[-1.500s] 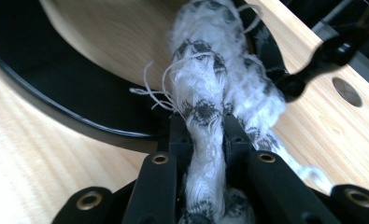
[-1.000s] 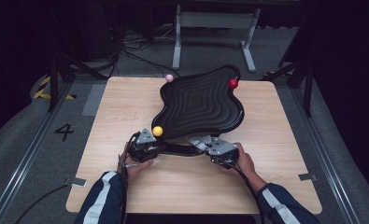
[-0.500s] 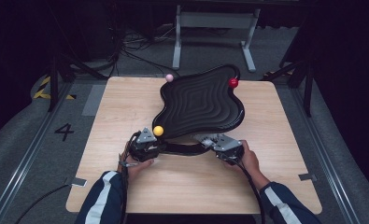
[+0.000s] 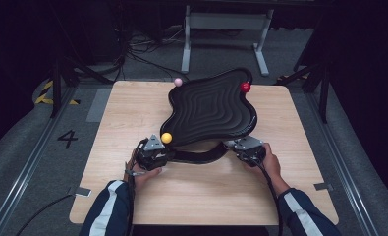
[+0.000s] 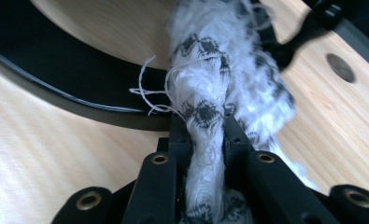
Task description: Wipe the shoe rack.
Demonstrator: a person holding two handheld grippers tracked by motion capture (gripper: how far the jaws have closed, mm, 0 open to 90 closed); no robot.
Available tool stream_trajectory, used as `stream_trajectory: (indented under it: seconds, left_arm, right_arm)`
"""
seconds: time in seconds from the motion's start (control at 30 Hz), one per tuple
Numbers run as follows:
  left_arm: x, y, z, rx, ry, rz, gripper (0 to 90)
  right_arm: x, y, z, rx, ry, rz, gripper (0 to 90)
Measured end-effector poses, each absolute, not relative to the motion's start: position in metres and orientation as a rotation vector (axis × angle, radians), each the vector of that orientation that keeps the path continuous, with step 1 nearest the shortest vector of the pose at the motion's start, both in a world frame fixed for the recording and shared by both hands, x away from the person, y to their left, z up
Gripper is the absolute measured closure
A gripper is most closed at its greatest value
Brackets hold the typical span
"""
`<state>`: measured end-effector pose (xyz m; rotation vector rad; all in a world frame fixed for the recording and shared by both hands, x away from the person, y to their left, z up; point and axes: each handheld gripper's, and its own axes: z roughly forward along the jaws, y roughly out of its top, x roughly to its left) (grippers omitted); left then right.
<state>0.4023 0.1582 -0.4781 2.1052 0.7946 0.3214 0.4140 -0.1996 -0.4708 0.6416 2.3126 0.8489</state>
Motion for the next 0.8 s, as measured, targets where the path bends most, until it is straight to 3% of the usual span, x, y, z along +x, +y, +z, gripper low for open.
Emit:
stream_trajectory:
  seconds: [0.8]
  left_arm:
    - [0.396,0.146,-0.478,2.120,0.757,0.325,73.2]
  right_arm:
    - [0.384,-0.154,-0.469,0.385,2.506,0.940,78.8]
